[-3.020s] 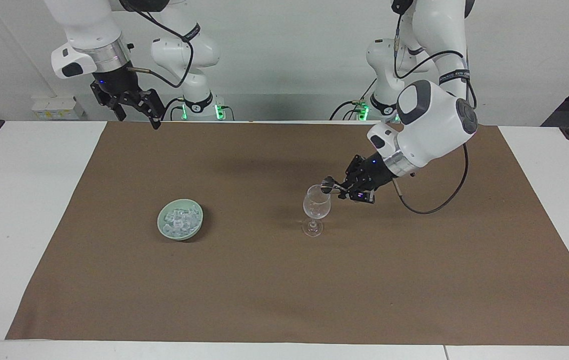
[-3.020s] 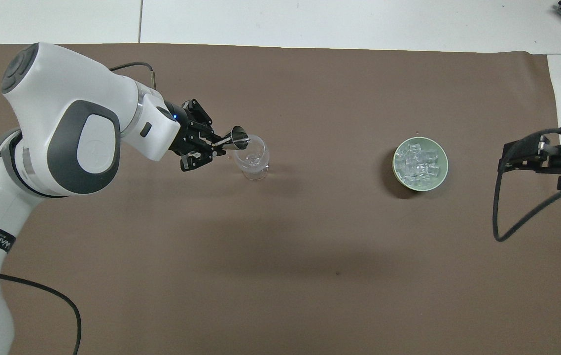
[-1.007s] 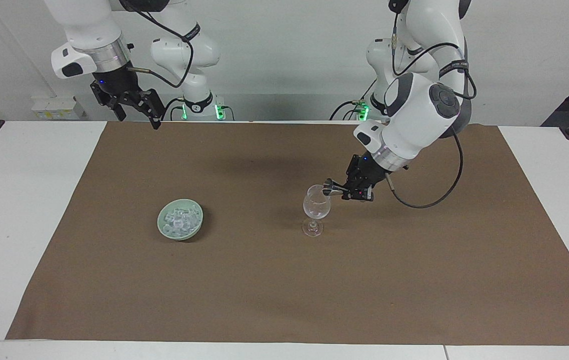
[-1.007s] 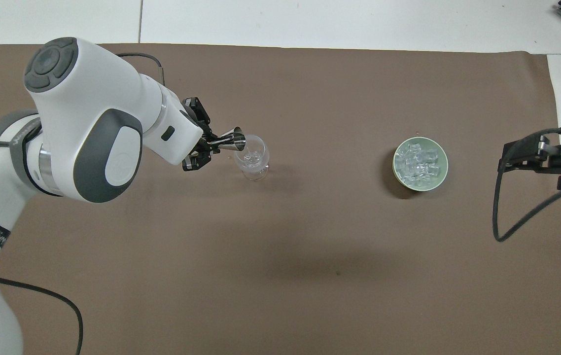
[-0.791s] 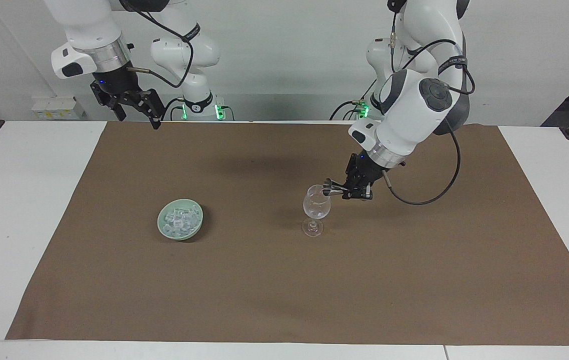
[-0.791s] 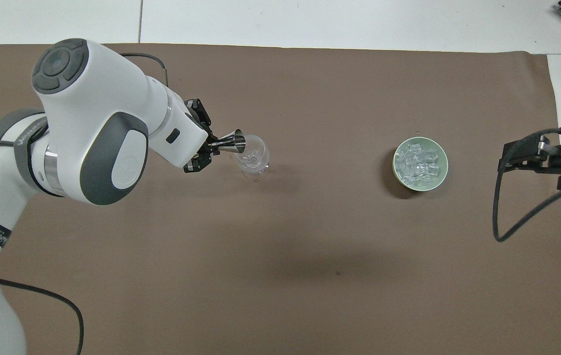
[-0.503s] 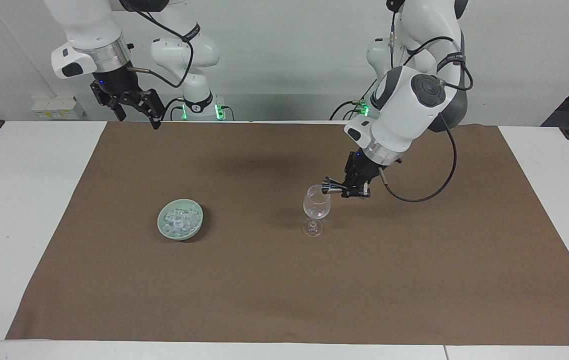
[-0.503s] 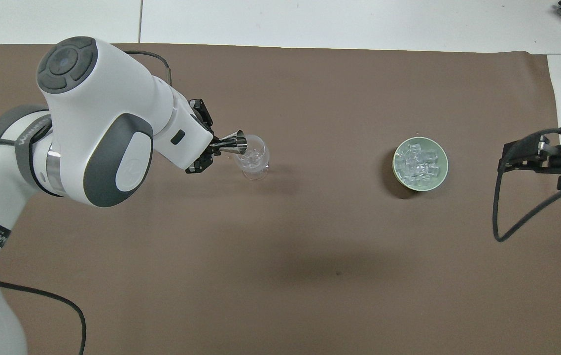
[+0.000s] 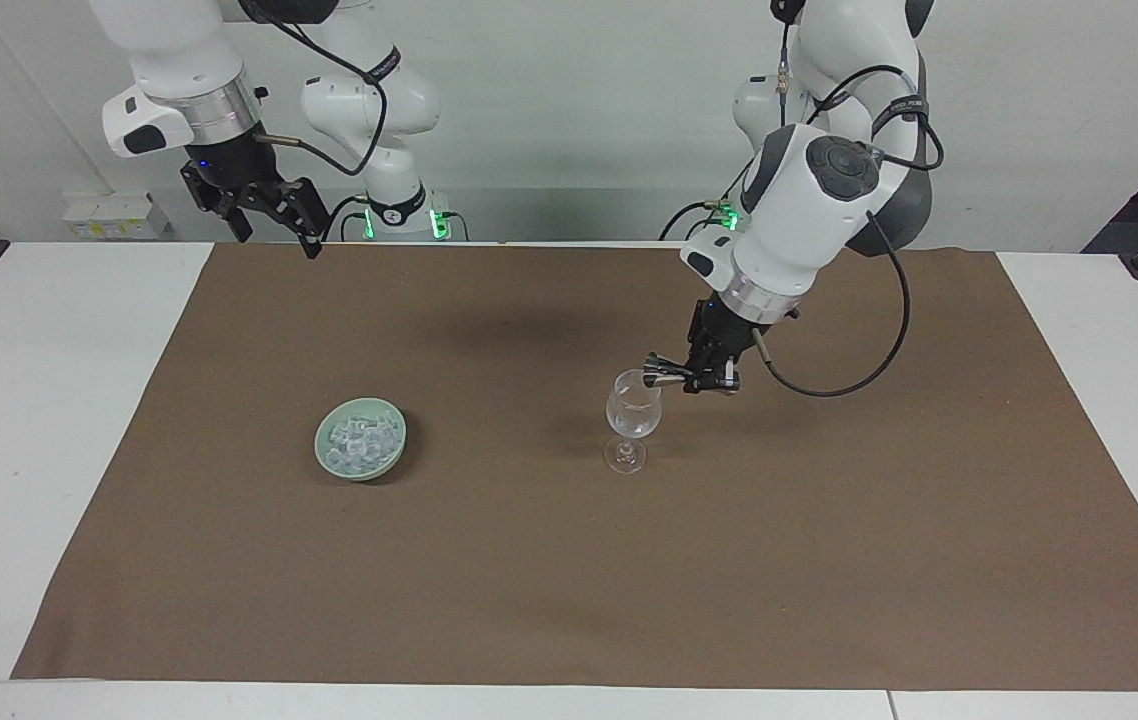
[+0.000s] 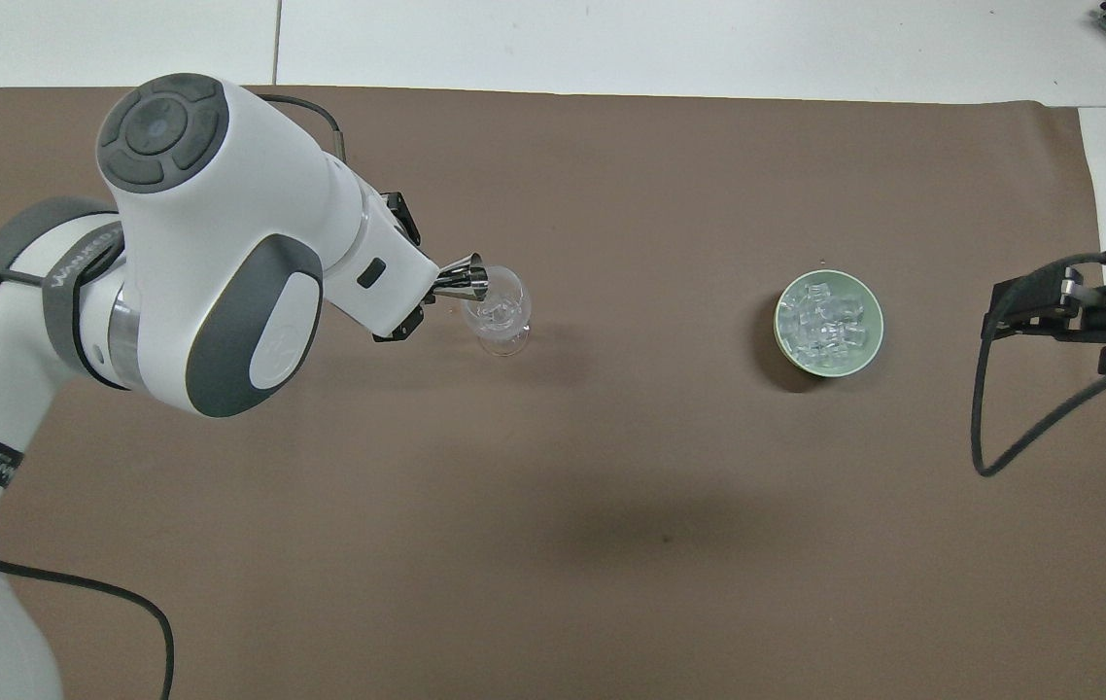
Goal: Pour wine and add ice with both arms
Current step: 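Hold the silver cup tilted over the clear cup to pour, then carry the silver cup back toward its spot with the left gripper, then set down the silver cup while the right gripper grasps the ice dish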
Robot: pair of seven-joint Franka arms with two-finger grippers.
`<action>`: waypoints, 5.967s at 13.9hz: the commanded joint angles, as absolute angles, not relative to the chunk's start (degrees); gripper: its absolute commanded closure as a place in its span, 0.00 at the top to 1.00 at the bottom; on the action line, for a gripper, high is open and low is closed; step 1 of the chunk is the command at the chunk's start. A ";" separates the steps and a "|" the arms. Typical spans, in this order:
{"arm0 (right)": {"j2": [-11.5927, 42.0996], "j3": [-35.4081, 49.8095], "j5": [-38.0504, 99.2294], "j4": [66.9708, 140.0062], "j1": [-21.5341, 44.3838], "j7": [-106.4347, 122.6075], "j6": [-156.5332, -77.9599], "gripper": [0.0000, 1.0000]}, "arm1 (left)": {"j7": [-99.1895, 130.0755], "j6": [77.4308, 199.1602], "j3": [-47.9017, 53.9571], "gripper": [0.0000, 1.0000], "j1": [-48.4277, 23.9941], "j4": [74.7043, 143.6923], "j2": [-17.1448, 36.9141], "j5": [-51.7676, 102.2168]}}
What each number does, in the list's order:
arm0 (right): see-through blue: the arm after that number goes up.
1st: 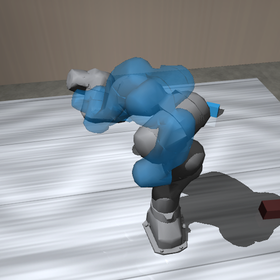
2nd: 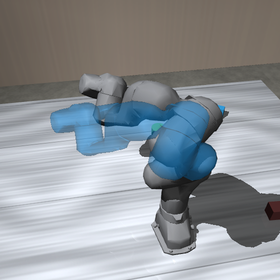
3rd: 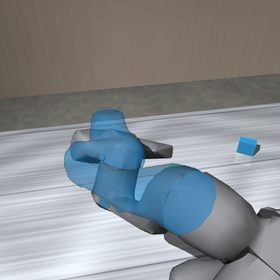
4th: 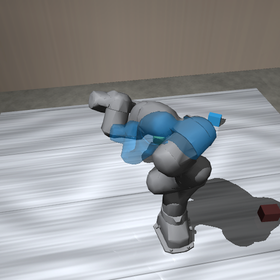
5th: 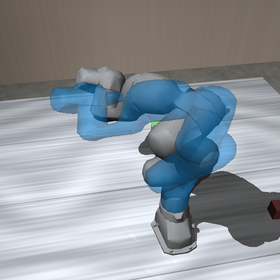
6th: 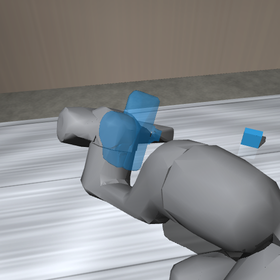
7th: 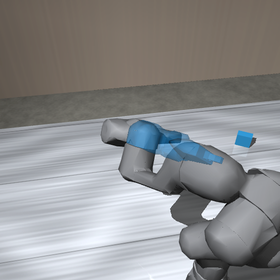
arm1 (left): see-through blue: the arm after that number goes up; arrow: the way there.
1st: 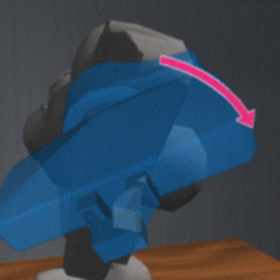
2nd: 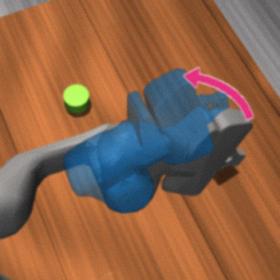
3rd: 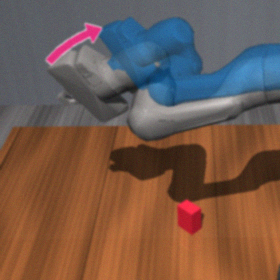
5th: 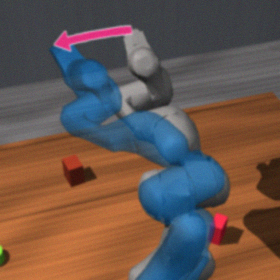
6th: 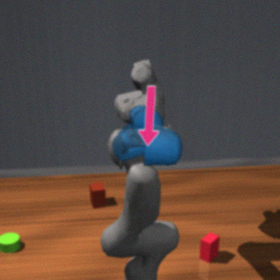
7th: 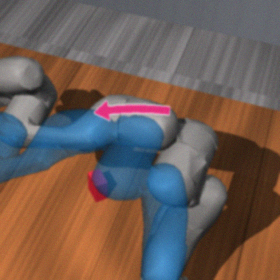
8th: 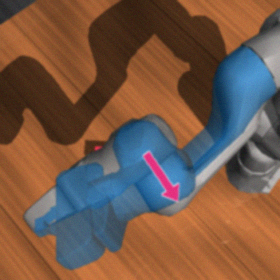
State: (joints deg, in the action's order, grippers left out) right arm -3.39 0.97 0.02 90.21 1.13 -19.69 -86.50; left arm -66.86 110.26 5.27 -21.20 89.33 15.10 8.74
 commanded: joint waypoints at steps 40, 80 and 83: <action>-3.87 1.14 1.49 91.05 0.35 -18.02 -87.45 1.00 | -112.21 94.77 3.96 0.00 13.33 85.43 25.74 42.25; 15.38 1.23 -7.21 114.79 3.25 -12.92 -136.14 0.76 | -134.82 77.60 9.58 0.59 41.66 84.91 49.05 59.77; 15.38 1.32 -7.21 114.70 3.69 -13.27 -136.40 0.49 | -134.91 77.78 9.23 0.80 41.49 84.03 47.90 57.66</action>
State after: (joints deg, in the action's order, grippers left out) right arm 15.69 1.29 -6.29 114.33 3.50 -14.14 -135.62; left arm -134.04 78.48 9.39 41.27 84.95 48.76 59.32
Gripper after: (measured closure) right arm 0.304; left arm 0.388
